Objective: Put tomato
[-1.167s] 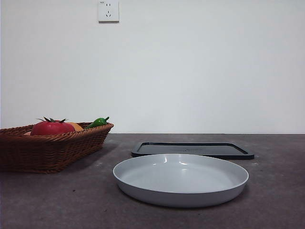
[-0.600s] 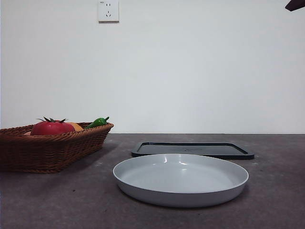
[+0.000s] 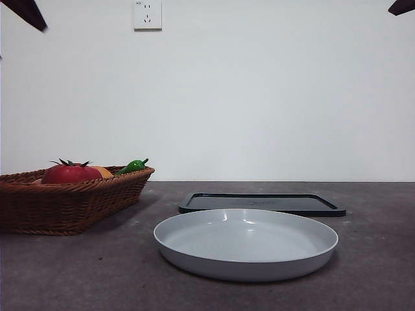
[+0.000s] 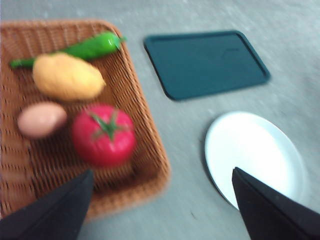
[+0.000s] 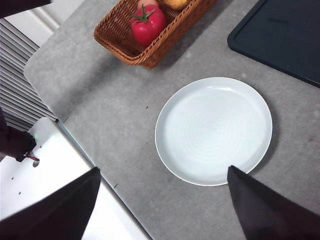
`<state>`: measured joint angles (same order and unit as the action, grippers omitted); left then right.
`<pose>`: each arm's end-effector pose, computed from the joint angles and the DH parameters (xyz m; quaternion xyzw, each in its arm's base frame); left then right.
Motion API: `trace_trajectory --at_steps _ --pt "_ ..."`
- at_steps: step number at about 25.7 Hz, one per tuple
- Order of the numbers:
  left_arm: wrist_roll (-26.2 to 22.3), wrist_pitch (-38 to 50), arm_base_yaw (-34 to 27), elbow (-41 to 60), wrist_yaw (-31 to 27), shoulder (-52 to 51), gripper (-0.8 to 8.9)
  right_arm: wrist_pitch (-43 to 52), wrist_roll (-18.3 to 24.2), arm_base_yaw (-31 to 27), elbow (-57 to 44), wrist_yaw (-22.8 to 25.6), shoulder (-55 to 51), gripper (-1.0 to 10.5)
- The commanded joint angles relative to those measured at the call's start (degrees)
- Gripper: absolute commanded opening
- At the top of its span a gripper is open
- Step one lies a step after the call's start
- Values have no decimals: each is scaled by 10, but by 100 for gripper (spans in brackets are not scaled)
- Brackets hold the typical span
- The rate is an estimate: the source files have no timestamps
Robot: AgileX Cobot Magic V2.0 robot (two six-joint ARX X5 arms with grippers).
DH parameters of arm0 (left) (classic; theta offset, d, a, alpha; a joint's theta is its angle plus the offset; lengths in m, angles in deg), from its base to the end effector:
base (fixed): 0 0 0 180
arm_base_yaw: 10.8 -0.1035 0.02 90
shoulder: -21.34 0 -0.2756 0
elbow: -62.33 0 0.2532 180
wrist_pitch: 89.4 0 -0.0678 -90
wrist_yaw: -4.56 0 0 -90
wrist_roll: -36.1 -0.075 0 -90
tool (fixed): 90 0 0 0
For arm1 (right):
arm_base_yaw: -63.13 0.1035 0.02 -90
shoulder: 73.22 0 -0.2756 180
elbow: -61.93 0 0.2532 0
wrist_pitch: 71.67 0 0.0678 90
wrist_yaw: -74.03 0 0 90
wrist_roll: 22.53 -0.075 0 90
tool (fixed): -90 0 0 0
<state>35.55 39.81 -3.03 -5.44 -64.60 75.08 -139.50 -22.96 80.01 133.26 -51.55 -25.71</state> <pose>0.2076 -0.0552 0.3046 -0.0315 0.3121 -0.2360 0.9197 0.1386 0.0877 0.3195 0.0640 0.3712 0.4084 0.8314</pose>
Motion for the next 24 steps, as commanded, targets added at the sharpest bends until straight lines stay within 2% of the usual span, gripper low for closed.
trace_trajectory --at_steps 1,11,24 --pt "-25 37 9 -10 -18 43 446 3 4 3 11 0 4 406" --pt "-95 143 42 -10 -101 181 446 2 3 3 11 0 4 406" --pt "-106 191 45 -10 -104 283 445 -1 4 3 11 0 4 406"
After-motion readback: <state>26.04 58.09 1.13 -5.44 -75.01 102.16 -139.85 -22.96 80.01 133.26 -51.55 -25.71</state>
